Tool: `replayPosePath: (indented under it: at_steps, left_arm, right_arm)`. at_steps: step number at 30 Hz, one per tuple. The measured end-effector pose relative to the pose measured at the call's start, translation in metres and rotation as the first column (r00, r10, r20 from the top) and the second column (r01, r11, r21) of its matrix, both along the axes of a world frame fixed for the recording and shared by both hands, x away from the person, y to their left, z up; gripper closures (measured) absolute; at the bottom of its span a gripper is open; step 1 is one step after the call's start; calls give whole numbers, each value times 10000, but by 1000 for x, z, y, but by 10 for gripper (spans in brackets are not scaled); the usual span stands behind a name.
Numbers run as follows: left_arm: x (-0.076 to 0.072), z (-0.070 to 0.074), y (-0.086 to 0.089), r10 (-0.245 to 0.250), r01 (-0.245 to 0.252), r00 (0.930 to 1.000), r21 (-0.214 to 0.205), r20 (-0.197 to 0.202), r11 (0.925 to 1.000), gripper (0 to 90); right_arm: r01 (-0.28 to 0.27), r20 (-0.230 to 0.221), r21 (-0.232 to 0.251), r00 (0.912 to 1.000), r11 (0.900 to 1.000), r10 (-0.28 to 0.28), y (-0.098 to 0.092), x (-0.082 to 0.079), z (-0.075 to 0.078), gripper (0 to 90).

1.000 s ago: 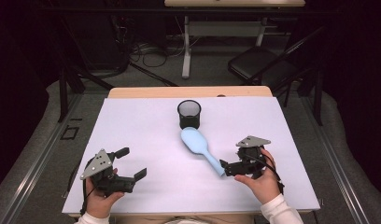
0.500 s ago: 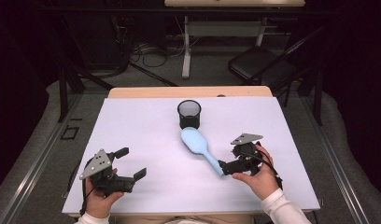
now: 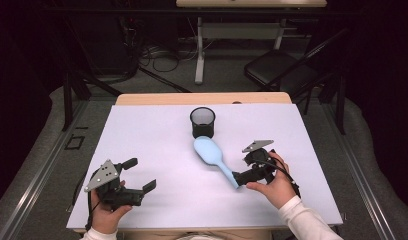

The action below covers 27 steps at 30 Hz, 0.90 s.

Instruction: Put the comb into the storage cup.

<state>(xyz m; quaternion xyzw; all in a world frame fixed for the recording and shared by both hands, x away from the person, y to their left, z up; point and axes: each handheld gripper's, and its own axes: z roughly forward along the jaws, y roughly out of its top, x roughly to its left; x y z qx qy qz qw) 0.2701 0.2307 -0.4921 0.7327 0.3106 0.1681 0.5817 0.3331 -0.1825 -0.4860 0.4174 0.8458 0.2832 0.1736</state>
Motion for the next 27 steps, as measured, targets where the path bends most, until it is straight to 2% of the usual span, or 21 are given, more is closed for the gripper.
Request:
replayPosePath:
  at_steps: [8, 11, 15, 16, 27]
  left_arm:
    - [0, 0, 0, 6, -6, 10000, 13, -17, 10000, 3]
    - [0, 0, 0, 1, -1, 10000, 4, -32, 10000, 3]
    - [1, 0, 0, -13, 13, 10000, -5, -33, 10000, 3]
    - [1, 0, 0, 12, -12, 10000, 11, -41, 10000, 3]
    - [1, 0, 1, -7, 7, 10000, -10, -25, 10000, 3]
  right_arm:
    - [-52, -270, -206, 9996, 9998, 47, 2, 5, 3, 0]
    - [-76, -527, -257, 9986, 9996, 63, 4, 8, 3, 0]
    - [-77, -573, -260, 9983, 9996, 62, 5, 11, 3, 0]
    - [-113, -725, -326, 9973, 9994, 89, 6, 13, 3, 0]
    - [-135, -1033, -512, 9946, 9986, 82, 10, 20, 1, 0]
